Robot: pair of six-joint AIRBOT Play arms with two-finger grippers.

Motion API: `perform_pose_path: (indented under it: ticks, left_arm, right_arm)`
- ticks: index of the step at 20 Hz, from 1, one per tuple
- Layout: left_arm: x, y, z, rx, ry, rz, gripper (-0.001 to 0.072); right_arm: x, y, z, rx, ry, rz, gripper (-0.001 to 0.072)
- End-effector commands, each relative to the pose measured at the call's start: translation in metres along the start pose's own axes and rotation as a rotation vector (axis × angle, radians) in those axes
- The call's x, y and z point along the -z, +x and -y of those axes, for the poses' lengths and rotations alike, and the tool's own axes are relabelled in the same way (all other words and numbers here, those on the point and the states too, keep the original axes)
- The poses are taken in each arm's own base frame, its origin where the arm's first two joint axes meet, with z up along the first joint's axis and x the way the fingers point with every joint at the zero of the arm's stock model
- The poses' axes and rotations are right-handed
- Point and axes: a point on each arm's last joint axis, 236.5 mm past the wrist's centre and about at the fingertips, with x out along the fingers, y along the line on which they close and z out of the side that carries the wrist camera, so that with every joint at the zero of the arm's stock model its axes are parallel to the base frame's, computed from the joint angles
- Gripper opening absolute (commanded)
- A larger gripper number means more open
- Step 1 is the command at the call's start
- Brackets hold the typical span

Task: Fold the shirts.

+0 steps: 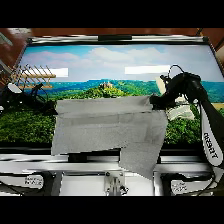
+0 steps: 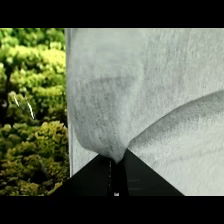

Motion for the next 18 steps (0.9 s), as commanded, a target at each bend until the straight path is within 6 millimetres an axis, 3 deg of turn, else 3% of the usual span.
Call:
perform_pose_path:
  ticks: [1,8,9,10,11,12,14,18]
  left_arm:
    - [0.013,0.003,-0.004,0.002,-0.016,-0.050,0.0035]
    - [0.014,0.013,-0.008,0.003,-0.068,-0.072,0.0036]
    - [0.014,0.013,-0.008,0.003,-0.069,-0.072,0.0045]
    - [0.015,0.012,-0.008,0.004,-0.072,-0.074,0.0231]
    - [0.017,0.009,-0.008,0.003,-0.083,-0.081,0.0497]
    - [0.017,0.004,-0.009,-0.001,-0.084,-0.080,0.0513]
    - [0.021,-0.015,-0.010,0.002,-0.089,-0.074,0.0448]
    - [0.062,-0.049,-0.021,0.003,-0.101,-0.103,0.0478]
  right_arm:
    - [0.023,0.009,0.004,0.010,0.027,-0.084,0.0061]
    - [0.019,0.011,0.020,0.077,0.079,-0.072,0.0063]
    - [0.018,0.012,0.020,0.076,0.080,-0.068,0.0147]
    - [0.019,0.011,0.019,0.072,0.074,-0.071,0.0441]
    - [0.023,0.008,0.018,0.069,0.044,-0.084,0.0555]
    - [0.028,0.000,0.020,0.086,0.018,-0.089,0.0555]
    - [0.033,-0.029,0.037,0.176,-0.028,-0.059,0.0555]
    - [0.067,-0.084,0.070,0.163,0.043,-0.052,0.0555]
